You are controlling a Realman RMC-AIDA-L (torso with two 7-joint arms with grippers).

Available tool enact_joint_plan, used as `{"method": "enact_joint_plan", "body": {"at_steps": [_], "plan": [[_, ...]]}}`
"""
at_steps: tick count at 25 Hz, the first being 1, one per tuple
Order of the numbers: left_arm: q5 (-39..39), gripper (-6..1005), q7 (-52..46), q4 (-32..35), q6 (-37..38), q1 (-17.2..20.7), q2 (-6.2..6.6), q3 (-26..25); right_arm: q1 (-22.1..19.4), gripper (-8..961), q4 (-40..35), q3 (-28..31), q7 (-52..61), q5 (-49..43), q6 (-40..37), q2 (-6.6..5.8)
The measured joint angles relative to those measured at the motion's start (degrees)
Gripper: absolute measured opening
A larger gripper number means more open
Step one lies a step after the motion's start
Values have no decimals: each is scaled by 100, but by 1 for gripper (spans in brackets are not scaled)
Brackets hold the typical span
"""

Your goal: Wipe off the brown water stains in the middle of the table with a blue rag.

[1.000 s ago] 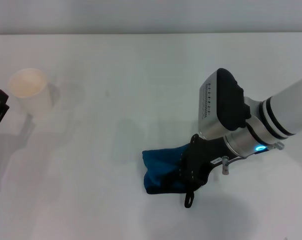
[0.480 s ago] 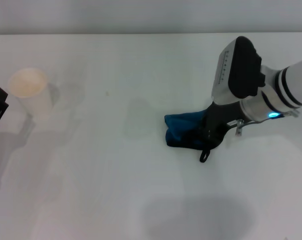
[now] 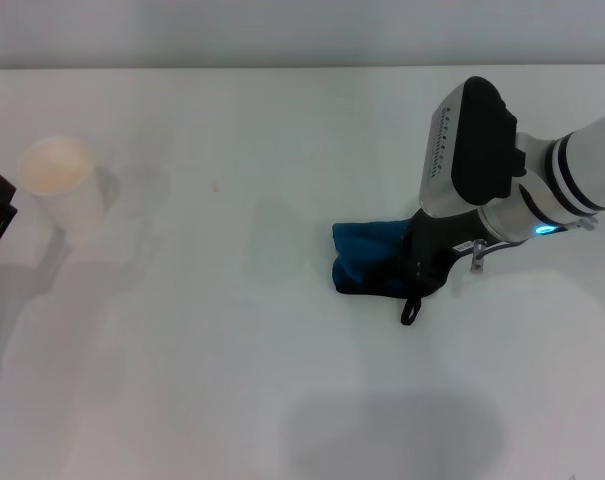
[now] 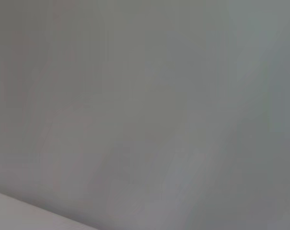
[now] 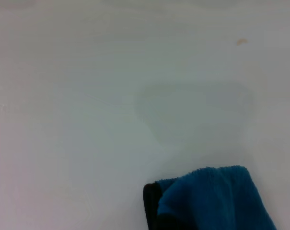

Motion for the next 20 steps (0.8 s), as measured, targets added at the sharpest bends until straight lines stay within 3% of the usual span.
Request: {"method": "enact_joint_plan", "body": {"at_steps": [8,15,20], "plan": [[-5,877,0,0,1,10,-8,-34,-121,122,-143,-7,17,41,24,9],[-9,878,-9,-1,1,-9,-3,-36,-493,382,-628,327,-18,513,9,8],[-18,878,-9,0,1,-18,-1,-43,-776,646,-567,873,-670,1887,25,12]]}}
